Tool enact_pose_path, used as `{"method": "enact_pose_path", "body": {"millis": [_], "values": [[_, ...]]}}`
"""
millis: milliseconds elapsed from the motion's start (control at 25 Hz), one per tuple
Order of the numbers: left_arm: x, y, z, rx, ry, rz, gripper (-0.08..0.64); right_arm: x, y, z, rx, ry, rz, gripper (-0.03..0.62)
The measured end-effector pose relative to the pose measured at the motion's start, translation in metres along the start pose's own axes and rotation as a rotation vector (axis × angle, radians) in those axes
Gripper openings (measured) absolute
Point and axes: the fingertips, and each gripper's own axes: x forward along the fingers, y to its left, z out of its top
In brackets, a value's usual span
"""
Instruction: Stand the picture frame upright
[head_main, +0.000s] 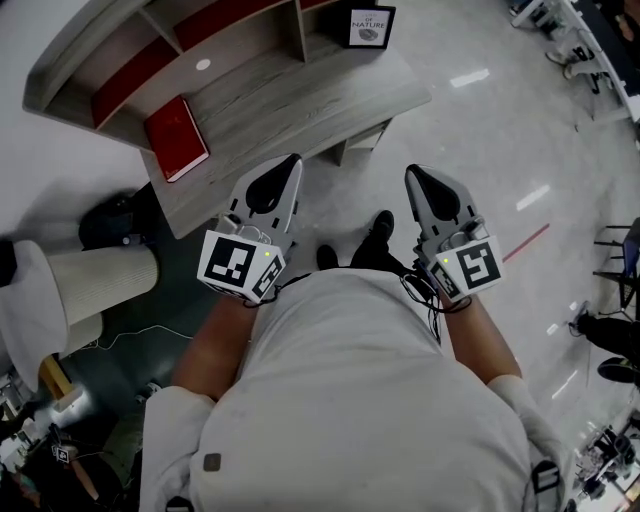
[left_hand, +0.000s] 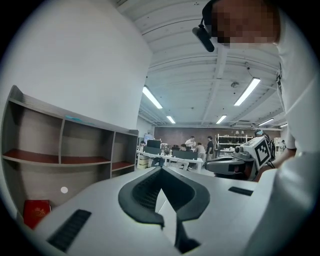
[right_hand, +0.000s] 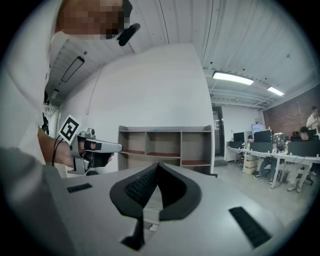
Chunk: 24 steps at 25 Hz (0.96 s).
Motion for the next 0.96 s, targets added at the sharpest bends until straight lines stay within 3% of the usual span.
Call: {"method": "enact_pose_path", "body": {"millis": [400, 960], "values": [[-0.024, 0.000, -0.001, -0.007, -0.003, -0.027, 0.015, -0.008, 0.031, 0.007, -0.018, -0.005, -0.001, 0.018], [-0.017, -0.009, 0.007, 0.033, -0.019, -0.054, 0.015, -0.009, 0.024, 0.015, 0.004, -0.026, -0.007, 0.018]]}}
